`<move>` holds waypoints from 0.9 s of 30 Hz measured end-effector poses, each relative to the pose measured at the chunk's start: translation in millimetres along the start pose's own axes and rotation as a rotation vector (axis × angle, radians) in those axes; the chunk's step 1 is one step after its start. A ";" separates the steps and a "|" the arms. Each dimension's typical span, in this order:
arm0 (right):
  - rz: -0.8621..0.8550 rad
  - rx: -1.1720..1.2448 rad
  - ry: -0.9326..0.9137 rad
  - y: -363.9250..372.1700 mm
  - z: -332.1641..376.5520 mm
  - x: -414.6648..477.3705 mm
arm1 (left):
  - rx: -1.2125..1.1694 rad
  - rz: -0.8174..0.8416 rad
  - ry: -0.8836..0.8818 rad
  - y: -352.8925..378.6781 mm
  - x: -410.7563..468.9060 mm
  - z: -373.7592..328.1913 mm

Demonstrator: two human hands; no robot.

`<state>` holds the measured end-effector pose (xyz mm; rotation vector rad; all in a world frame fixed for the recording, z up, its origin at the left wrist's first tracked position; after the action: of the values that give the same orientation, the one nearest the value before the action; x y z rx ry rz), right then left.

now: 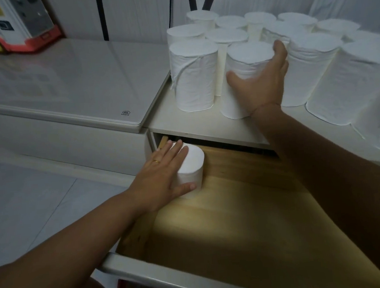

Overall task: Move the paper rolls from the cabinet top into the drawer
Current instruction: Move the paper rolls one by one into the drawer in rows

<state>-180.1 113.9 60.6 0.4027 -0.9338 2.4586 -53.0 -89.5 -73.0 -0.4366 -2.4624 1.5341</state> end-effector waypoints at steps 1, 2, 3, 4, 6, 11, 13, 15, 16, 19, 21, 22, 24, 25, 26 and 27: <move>0.010 0.034 -0.028 -5.8 0.7 -8.3 | 0.002 0.000 0.002 -0.1 0.0 -0.2; 0.022 0.076 -0.057 -12.7 1.7 -17.9 | 0.002 -0.001 0.004 -0.3 0.1 -0.2; 0.040 0.119 -0.085 -20.1 2.3 -28.5 | 0.001 -0.002 0.005 -0.4 0.1 -0.2; 0.070 0.158 -0.107 -27.1 2.3 -39.7 | 0.001 -0.001 0.005 -0.5 0.0 -0.2; 0.166 0.223 -0.144 -39.3 1.2 -62.9 | -0.002 0.003 0.000 -0.2 0.1 0.2; 0.424 0.266 -0.345 -61.6 9.6 -127.0 | -0.019 0.023 -0.019 1.5 0.2 1.0; 0.490 0.201 -0.434 -59.5 3.0 -150.8 | -0.019 0.023 -0.019 1.4 0.4 0.3; 0.563 0.125 -0.464 -46.6 -14.9 -169.7 | -0.019 0.023 -0.019 1.7 0.5 -0.3; 0.603 0.097 -0.450 -36.9 -26.9 -176.0 | -0.018 0.022 -0.019 1.6 0.5 -0.3; 0.672 0.052 -0.385 -9.6 -56.8 -185.8 | -0.008 0.020 -0.020 1.6 0.7 -0.2; 0.679 0.047 -0.379 2.4 -67.6 -187.3 | -0.008 0.019 -0.017 1.7 0.4 -0.3; 0.679 0.043 -0.382 6.8 -71.3 -187.0 | -0.011 0.019 -0.016 1.7 0.3 -0.2; 0.665 0.032 -0.390 12.3 -75.9 -185.7 | -0.015 0.017 -0.013 1.6 0.2 0.0; 0.659 0.033 -0.385 14.2 -77.8 -185.3 | -0.013 0.016 -0.013 1.5 0.2 0.1; 0.657 0.044 -0.370 15.5 -79.8 -185.1 | -0.011 0.017 -0.013 1.6 0.2 -0.1; 0.656 0.054 -0.355 16.4 -81.7 -185.0 | -0.007 0.018 -0.014 1.7 0.3 -0.3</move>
<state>-41.0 98.3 -86.4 0.6497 -1.3093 3.0701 -53.0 -88.4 -74.4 -0.4521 -2.4817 1.5408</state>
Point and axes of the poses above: each hand's wrist, its own x-axis towards the middle knuckle, its own y-axis out of the palm, z = x × y, the point moved 10 cm from there along x, towards the middle knuckle, and after that the axes turned 11 degrees about -x, right-handed, at the moved point
